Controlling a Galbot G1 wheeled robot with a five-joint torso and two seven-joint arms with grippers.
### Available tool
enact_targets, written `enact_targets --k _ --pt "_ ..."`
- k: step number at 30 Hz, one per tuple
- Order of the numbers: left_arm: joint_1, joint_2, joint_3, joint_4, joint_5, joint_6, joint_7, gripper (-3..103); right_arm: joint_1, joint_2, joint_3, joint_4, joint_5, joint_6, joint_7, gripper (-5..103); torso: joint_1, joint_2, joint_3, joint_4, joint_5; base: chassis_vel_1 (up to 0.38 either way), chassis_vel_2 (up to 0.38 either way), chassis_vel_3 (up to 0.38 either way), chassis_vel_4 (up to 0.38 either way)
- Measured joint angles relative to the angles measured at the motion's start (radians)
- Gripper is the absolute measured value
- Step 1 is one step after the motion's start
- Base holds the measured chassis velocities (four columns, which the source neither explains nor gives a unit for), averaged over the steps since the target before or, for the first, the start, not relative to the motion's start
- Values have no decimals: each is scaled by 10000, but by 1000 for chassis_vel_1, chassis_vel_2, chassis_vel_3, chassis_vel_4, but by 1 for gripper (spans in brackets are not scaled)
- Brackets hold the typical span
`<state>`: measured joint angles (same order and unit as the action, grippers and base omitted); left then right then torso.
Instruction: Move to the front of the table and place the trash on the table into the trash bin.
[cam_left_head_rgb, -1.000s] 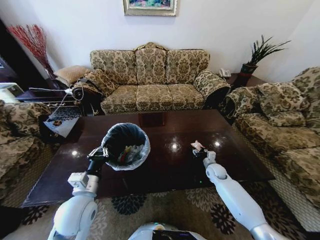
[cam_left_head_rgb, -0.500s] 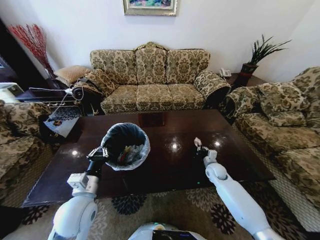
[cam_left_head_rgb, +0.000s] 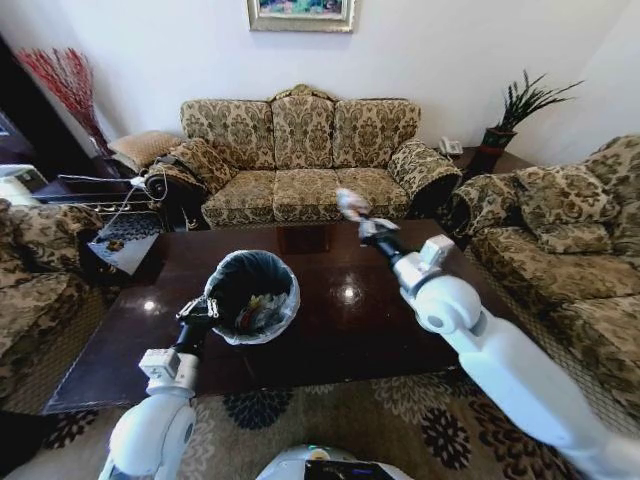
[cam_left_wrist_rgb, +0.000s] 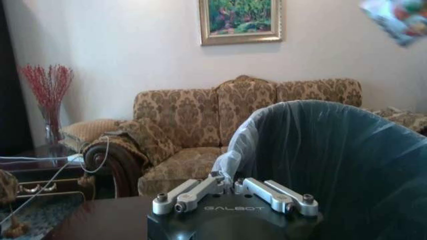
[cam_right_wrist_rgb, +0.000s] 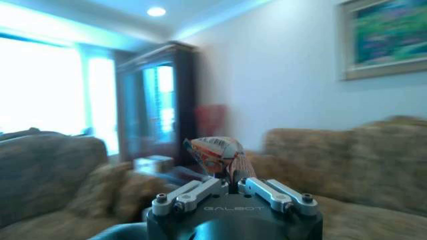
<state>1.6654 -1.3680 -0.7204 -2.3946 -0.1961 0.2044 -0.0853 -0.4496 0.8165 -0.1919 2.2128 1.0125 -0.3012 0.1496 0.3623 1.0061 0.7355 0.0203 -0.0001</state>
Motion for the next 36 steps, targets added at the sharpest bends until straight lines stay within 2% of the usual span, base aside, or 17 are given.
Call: enact_targets --k 5,6,9,10,11,13,16,17,21,25,26,27,29,32,33,34,36 --pt "-58 27 -12 121 3 1 12 3 1559 468 -1940 5 574 151 -154 0 2 0 1 3 -2 0 0 0 0" --pt "-93 25 -15 154 2 1 11 3 1848 669 -2611 -72 569 148 -119 0 3 0 1 4 -3 0 0 0 0" --pt "-153 18 -29 174 -18 13 11 3 2021 875 -3358 -333 247 -19 -159 0 2 0 1 3 -3 0 0 0 0" --pt "-178 25 -42 174 -35 22 11 3 2043 941 -3612 -481 85 -58 -194 5 2 0 1 2 -3 0 0 0 0" --pt "-178 25 -42 174 -35 22 11 3 2043 941 -3612 -481 85 -58 -194 5 2 0 1 2 -3 0 0 0 0" --pt "-226 77 -88 172 -105 62 4 3 2047 1081 -3943 -783 -259 -65 -221 16 2 0 1 0 -1 0 0 0 0" --pt "-283 130 -143 153 -209 145 -19 3 2175 1363 -3959 -1136 -391 -47 -171 32 2 0 1 1 -2 0 0 0 0" --pt "-283 130 -143 153 -209 145 -19 3 2175 1363 -3959 -1136 -391 -47 -171 32 2 0 1 1 -2 0 0 0 0" --pt "-298 112 -127 153 -219 157 -22 3 2481 1554 -3847 -1306 -365 118 -121 43 2 0 1 1 -2 0 0 0 0" --pt "-324 108 -135 154 -244 158 -35 3 2656 1569 -3168 -1338 -173 336 221 65 2 0 1 3 0 0 0 0 0" --pt "-324 108 -135 154 -244 158 -35 3 2656 1569 -3168 -1338 -173 336 221 65 2 0 1 3 0 0 0 0 0" --pt "-343 126 -162 154 -284 158 -48 3 2644 1394 -2907 -1231 -136 408 458 70 2 0 1 3 -1 0 0 0 0" --pt "-354 136 -176 154 -314 158 -58 3 2598 1257 -2751 -1133 -131 444 639 70 3 0 1 3 0 0 0 0 0" --pt "-382 184 -204 142 -421 158 -89 3 2079 483 -2145 -703 -151 412 1240 86 2 0 1 2 5 0 0 0 0" --pt "-368 237 -215 116 -435 160 -99 3 1687 -72 -1854 -358 -277 293 1469 91 0 0 1 -2 4 0 0 0 0" --pt "-368 237 -215 116 -435 160 -99 3 1687 -72 -1854 -358 -277 293 1469 91 0 0 1 -2 4 0 0 0 0" --pt "-285 237 -255 -19 -429 170 -98 3 1385 -568 -1689 -57 -353 215 1527 99 0 0 1 -3 4 0 0 0 0"
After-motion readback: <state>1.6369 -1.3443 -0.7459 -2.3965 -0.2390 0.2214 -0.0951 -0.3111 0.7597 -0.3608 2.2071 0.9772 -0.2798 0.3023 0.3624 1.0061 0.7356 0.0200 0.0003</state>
